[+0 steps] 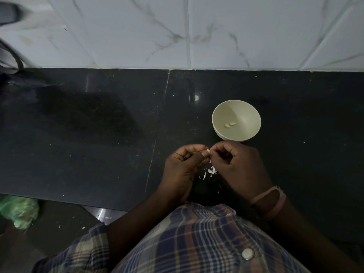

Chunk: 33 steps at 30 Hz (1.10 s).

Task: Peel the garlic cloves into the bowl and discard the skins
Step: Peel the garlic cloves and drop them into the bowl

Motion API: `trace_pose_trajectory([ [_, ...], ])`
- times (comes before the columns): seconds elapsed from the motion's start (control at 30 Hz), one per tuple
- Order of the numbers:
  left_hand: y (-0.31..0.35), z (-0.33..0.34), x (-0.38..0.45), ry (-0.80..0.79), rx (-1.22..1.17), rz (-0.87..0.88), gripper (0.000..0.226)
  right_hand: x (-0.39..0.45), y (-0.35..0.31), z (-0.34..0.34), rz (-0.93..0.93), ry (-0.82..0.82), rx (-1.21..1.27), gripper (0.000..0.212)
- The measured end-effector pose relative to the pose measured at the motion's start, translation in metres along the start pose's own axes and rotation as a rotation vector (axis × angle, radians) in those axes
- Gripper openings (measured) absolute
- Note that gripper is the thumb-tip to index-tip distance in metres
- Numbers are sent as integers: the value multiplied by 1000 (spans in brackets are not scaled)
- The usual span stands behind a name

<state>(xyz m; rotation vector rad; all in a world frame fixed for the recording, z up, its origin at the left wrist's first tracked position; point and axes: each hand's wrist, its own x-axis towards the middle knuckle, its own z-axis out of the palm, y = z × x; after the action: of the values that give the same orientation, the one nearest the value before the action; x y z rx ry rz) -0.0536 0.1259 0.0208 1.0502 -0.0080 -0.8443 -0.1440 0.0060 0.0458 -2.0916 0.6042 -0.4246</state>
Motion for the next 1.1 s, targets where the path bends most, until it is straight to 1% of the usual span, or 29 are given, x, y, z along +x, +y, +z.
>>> trace_pose_trajectory([
  [0.23,4,-3,0,-28,106,71,13,0,-3,-1,84,-19,107,11],
  [0.37,4,-3,0,-28,158,103,13,1,-5,-2,73,-35,119,15],
  [0.47,6,-4,-1,-31,187,103,13,1,-6,-3,84,-60,129,19],
  [0.63,9,-6,0,-68,204,85,13,2,-7,-4,150,-59,190,17],
  [0.77,9,-5,3,-93,189,67,14,2,-4,-4,192,-72,188,14],
  [0.87,8,-3,4,-108,136,35,15,2,-4,-3,232,-61,222,11],
  [1.1,8,1,5,-107,-14,-62,12,3,-3,0,349,-43,415,7],
])
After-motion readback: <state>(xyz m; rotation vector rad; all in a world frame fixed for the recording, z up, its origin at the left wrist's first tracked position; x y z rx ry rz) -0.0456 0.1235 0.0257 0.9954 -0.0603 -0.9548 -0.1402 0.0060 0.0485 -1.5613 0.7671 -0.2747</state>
